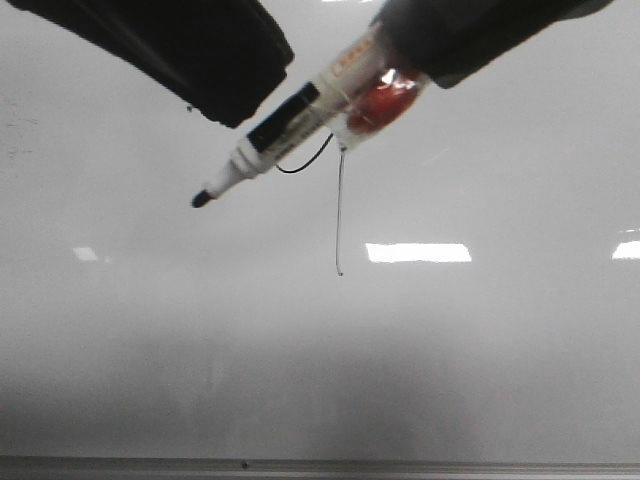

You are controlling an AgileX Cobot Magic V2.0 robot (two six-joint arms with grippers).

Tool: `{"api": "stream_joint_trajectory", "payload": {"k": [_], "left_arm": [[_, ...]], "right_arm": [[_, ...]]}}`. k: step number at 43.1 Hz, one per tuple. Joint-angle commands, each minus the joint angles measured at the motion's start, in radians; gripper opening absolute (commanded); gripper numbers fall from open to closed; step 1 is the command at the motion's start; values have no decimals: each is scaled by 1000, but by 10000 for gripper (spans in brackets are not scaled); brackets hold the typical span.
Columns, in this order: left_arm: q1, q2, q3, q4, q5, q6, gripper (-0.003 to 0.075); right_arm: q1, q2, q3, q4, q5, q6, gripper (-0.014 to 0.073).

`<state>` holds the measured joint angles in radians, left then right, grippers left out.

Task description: Write number 9 on whiteboard

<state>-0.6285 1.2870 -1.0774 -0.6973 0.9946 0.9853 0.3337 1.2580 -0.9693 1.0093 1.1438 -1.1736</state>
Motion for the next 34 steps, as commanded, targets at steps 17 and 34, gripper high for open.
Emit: {"api": "stream_joint_trajectory", "payload": {"k": [17, 34], "left_arm": [[-6, -31, -32, -54, 23, 10, 103], [-6, -31, -32, -51, 24, 15, -19]], "right_arm": [[119, -24, -73, 52, -91, 10, -60], [119, -25, -73, 123, -138, 14, 349]]}}
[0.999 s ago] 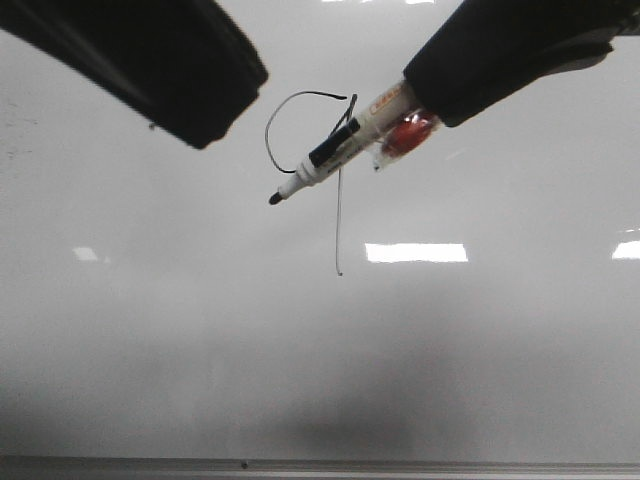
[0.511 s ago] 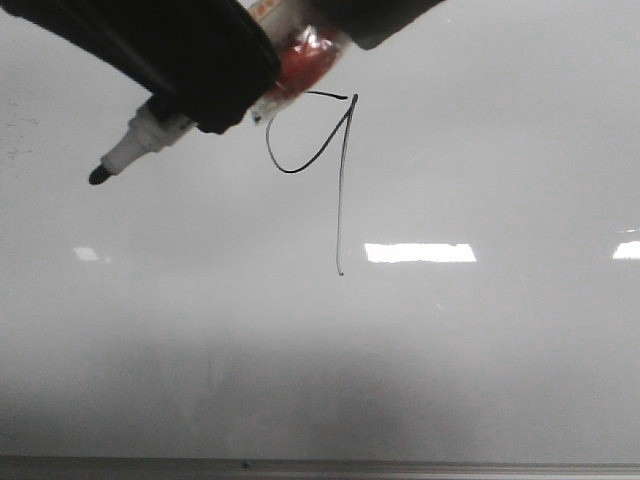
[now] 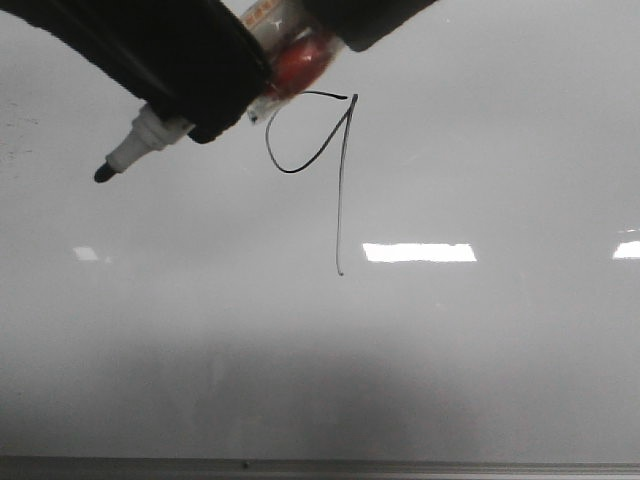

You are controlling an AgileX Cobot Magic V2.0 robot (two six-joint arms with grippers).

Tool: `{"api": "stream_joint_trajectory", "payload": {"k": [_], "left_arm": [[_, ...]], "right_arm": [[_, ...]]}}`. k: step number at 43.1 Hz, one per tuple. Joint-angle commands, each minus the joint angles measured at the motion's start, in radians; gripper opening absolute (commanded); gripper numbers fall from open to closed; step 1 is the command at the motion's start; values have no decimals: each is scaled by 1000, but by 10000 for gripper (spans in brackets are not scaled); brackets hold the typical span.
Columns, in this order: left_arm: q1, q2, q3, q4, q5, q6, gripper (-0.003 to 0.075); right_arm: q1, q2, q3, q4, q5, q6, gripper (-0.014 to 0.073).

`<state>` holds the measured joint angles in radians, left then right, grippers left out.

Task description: Write number 9 on whiteboard

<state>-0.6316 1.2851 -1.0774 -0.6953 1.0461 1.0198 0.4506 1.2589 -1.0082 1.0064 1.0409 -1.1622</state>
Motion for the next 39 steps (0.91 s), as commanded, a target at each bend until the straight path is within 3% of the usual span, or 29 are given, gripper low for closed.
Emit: {"api": "stream_joint_trajectory", "payload": {"k": [1, 3, 6, 12, 17, 24, 30, 39], "left_arm": [[-3, -30, -32, -47, -32, -19, -19], [-1, -27, -32, -26, -32, -19, -19], [-1, -21, -32, 15, -45, -36, -19], [29, 8, -32, 133, -84, -149, -19], [124, 29, -28, 220, -132, -293, -19], [340, 31, 6, 236, -253, -451, -19], [528, 31, 92, 222, -446, -507, -19], [641, 31, 219, 171, -700, -507, -19]], "right_arm": [[1, -27, -34, 145, -36, 3, 405], [-1, -35, -35, 180, -47, 3, 520], [-10, -58, -35, 195, -86, 3, 608], [-58, -156, -34, 179, -182, 3, 608], [-124, -264, -11, 157, -230, 3, 601], [-229, -445, 111, 138, -313, 17, 483], [-287, -613, 287, 138, -384, 38, 343], [-294, -785, 465, 156, -430, 41, 52]]}}
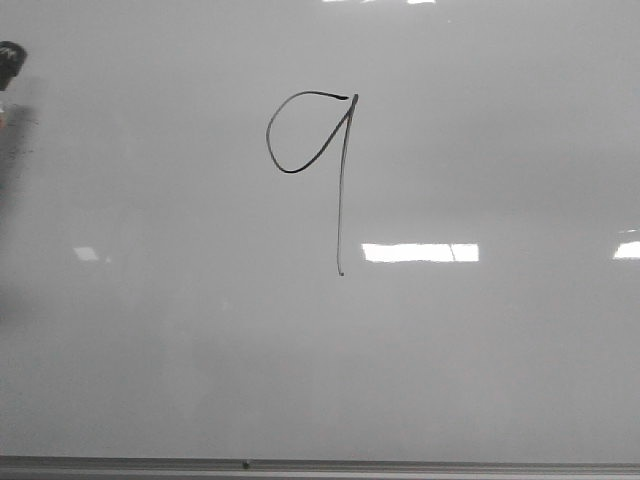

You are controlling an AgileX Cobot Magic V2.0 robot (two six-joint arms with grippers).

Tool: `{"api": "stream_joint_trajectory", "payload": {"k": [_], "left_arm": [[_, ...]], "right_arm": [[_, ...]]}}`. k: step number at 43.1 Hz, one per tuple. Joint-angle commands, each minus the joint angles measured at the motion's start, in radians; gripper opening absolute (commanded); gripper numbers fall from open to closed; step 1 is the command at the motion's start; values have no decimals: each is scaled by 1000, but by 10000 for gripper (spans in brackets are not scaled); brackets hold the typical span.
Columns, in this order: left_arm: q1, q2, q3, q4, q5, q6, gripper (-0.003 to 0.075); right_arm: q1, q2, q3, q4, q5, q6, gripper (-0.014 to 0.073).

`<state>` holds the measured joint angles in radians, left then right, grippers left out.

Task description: Write number 9 on whiteboard

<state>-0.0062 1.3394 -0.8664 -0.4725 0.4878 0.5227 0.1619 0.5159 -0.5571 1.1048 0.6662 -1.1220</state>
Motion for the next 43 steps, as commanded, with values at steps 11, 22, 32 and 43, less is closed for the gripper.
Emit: {"api": "stream_joint_trajectory", "payload": {"k": [11, 22, 32, 43], "left_arm": [[16, 19, 31, -97, -270, -10, -19], [1, 94, 31, -97, -339, -5, 23], [-7, 107, 31, -97, -339, -5, 251], [-7, 110, 31, -97, -339, -5, 304]], "right_arm": [[-5, -73, 31, 89, -58, 1, -71], [-5, -73, 31, 89, -58, 1, -71], [-5, -73, 31, 89, -58, 1, -71], [-5, -73, 31, 89, -58, 1, -71]]}}
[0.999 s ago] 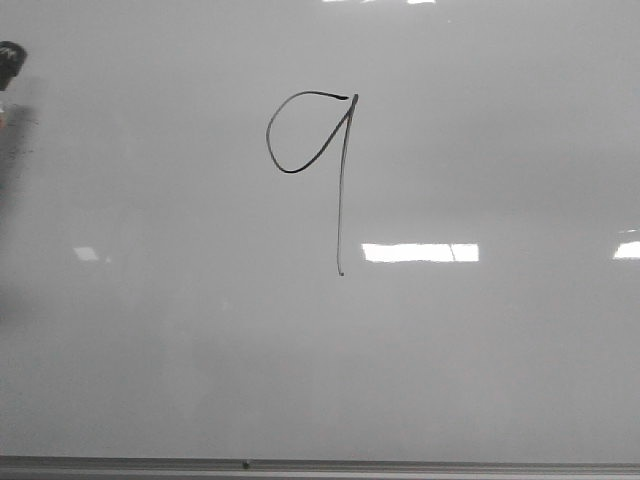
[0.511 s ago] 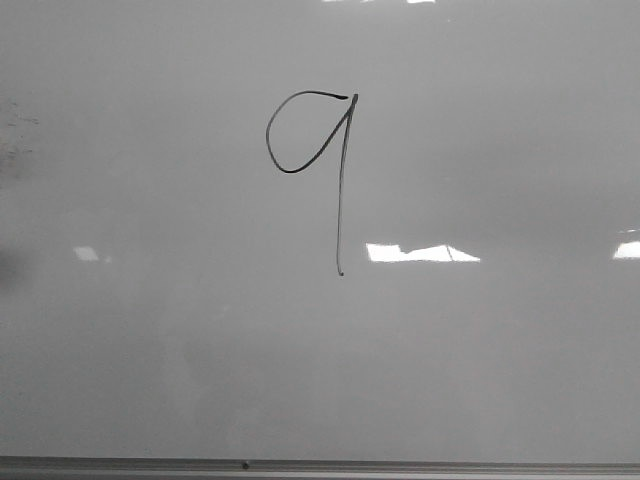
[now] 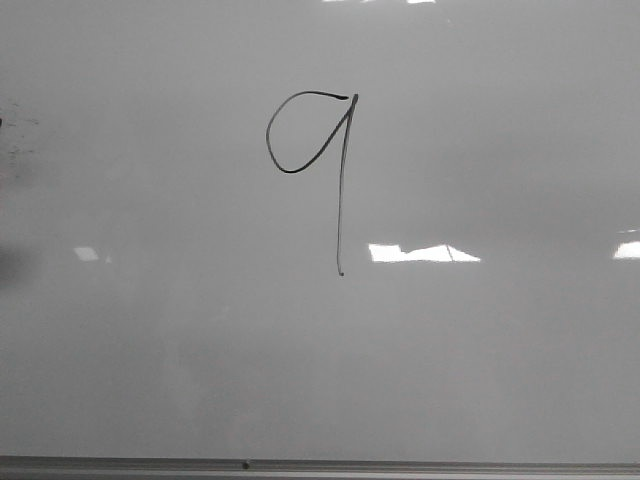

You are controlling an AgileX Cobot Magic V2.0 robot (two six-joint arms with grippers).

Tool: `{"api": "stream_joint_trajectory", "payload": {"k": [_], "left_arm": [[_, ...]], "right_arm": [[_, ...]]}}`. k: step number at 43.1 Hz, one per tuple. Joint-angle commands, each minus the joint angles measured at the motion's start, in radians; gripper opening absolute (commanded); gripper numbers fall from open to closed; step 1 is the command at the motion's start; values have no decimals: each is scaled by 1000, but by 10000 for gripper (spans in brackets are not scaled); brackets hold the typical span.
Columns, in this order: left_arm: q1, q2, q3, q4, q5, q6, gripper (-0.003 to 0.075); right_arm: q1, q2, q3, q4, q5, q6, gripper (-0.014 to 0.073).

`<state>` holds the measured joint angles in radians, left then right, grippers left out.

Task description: Write number 9 on whiteboard

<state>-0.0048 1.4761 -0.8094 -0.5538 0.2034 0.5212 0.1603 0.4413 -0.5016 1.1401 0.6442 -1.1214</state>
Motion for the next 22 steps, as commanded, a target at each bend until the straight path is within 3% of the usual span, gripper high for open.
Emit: {"api": "stream_joint_trajectory", "payload": {"k": [1, 8, 22], "left_arm": [[-8, -27, -26, -15, -54, -3, 318], [-8, -27, -26, -15, -54, -3, 416], [-8, -163, -15, -11, -29, -3, 421]], "right_arm": [[-4, 2, -24, 53, -36, 0, -71], [-4, 2, -24, 53, -36, 0, -71], [-4, 2, -24, 53, -37, 0, -71]]}}
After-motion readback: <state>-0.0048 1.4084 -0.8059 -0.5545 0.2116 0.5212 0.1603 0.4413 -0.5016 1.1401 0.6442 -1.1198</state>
